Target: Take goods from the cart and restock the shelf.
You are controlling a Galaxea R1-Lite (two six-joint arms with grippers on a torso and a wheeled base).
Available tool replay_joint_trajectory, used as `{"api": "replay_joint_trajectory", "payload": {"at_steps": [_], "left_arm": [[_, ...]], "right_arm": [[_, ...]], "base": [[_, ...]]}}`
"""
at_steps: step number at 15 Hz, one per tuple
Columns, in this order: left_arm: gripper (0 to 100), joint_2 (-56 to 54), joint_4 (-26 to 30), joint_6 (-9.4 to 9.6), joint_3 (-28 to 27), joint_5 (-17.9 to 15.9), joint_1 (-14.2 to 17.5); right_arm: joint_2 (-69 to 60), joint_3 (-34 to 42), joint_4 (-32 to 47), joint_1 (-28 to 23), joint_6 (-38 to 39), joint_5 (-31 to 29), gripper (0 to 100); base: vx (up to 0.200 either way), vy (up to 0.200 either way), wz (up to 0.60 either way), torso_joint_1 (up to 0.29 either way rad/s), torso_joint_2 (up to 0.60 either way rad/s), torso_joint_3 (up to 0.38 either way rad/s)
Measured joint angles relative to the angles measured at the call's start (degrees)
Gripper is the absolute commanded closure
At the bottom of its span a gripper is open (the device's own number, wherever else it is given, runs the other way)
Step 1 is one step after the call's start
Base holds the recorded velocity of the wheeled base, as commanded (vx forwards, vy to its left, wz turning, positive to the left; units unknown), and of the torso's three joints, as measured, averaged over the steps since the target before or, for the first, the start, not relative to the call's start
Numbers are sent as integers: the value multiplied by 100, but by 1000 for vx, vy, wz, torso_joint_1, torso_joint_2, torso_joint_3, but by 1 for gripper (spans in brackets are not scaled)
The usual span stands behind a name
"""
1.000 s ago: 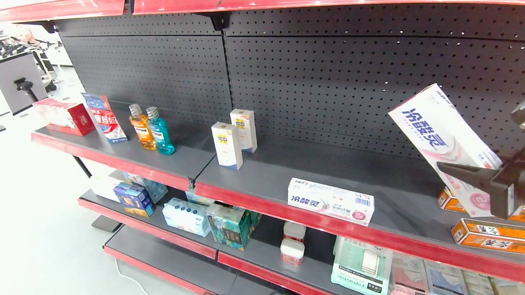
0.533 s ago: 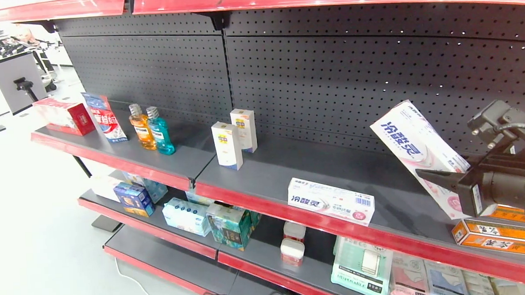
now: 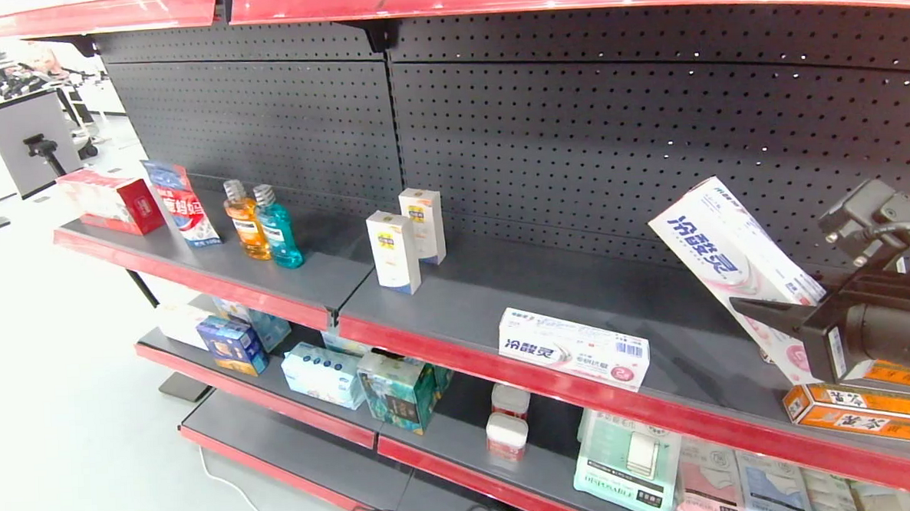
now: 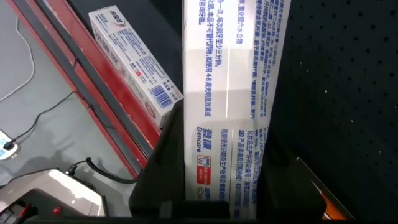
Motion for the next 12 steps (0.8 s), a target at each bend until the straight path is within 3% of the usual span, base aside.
{"api": "replay_joint_trajectory", "payload": {"at_steps": [1,4,12], "left_arm": [[0,0,-2,-17,6,13,0],[0,0,-2,-68,13,6,0],[0,0,-11,-96,24,11,1]], "right_arm": [[-11,35,-5,0,0,-46,100],[-52,162,6,7,-2,-133,100],[33,263,-16,7,-38,-122,100]], "base": [[0,0,0,0,0,0],[200,0,0,-1,-4,5],[0,0,0,0,0,0]]}}
